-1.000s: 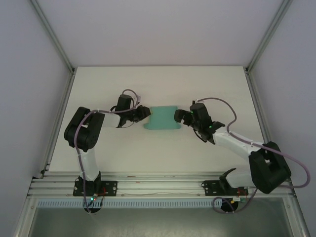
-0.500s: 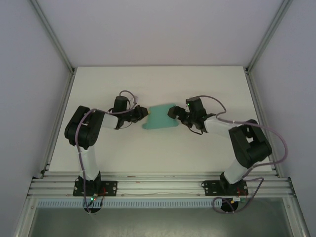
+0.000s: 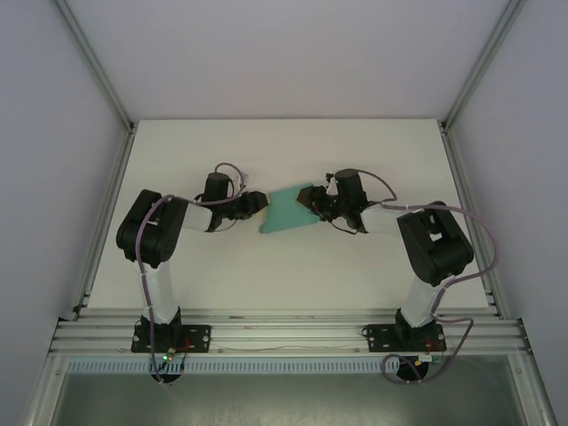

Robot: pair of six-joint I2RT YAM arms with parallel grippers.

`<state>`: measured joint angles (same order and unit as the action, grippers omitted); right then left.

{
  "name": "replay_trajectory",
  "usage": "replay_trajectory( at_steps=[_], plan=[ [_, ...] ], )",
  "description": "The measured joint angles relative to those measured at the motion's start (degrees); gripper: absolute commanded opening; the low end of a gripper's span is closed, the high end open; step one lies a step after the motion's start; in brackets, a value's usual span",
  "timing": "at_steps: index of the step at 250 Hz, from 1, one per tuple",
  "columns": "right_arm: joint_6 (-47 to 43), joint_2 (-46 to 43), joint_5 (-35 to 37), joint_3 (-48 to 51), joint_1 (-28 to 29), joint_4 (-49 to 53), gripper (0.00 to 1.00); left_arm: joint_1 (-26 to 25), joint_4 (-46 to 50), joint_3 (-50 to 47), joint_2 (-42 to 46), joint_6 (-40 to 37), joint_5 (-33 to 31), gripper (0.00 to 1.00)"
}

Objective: Assemble paper box

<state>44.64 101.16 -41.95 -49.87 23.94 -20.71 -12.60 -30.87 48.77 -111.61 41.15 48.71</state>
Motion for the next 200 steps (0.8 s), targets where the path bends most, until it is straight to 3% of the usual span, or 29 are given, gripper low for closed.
replay_trajectory(
  at_steps=[9, 24, 27, 69, 112, 145, 200],
  plan=[
    [0.4, -0.8, 0.4, 0.0, 0.0, 0.9, 0.42, 0.0, 0.3, 0.3, 0.4, -0.3, 0.2, 0.67],
    [1.0, -2.2, 1.0, 0.0, 0.0, 2.2, 0.4, -0.1, 1.7, 0.9, 1.8, -2.4, 0.0, 0.98],
    [1.4, -2.5, 1.1, 0.0, 0.0, 2.4, 0.4, -0.1, 2.0, 1.0, 2.1, -2.5, -0.1, 0.99],
    [3.0, -7.2, 3.3, -0.2, -0.3, 8.0, 0.47, -0.3, 6.4, 2.0, 10.6, -12.2, -3.4, 1.0],
    [7.6, -9.9, 4.2, -3.5, -2.2, 17.3, 0.37, -5.4, 10.7, 2.1, 19.5, -30.6, -8.5, 1.0],
    [11.8, -10.2, 2.7, -6.4, -5.4, 23.2, 0.38, -12.2, 18.3, 3.6, 23.5, -45.5, -13.0, 1.0],
    [15.0, -9.1, 0.1, -11.8, -8.4, 34.6, 0.39, -14.5, 24.2, 4.7, 25.4, -58.2, -12.7, 1.0]
  ],
)
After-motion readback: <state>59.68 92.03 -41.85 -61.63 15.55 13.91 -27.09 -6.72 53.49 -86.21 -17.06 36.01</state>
